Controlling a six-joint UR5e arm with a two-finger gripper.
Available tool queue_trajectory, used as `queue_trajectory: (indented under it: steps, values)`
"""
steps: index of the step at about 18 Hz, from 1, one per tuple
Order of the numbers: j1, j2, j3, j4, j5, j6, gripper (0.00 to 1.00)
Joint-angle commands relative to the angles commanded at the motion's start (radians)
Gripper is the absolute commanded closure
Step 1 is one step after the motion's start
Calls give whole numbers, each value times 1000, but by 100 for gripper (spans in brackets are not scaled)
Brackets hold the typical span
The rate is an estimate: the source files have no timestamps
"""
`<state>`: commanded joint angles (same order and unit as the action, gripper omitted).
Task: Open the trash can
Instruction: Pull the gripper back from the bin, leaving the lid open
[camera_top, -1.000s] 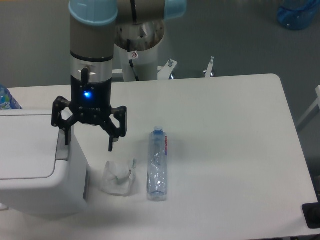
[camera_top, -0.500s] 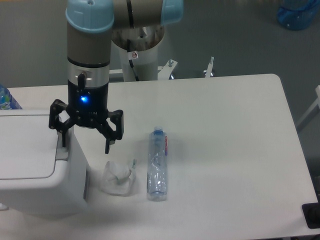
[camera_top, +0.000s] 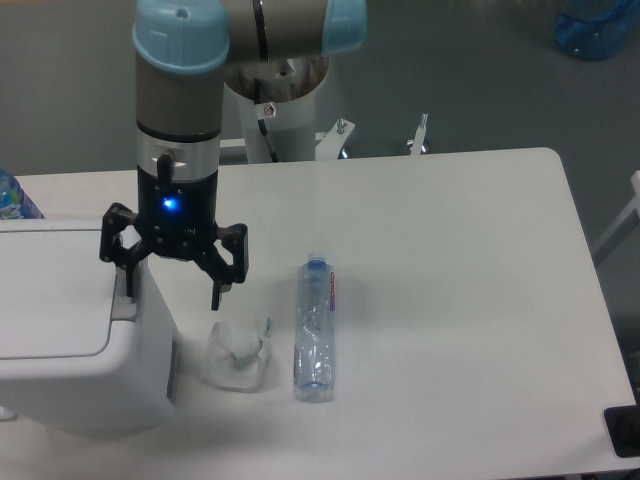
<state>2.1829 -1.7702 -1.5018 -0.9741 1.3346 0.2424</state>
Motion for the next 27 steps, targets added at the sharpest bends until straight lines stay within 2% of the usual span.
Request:
queue_trajectory:
  steps: [12,19,21,24,27]
  values:
    - [0,-6,3,0,2,0,0]
    - [23,2,58,3,11,18,0]
    - [44,3,67,5,70,24,0]
    - [77,6,64,-17,143,99,0]
    - [112,17,52,-83,204,210,0]
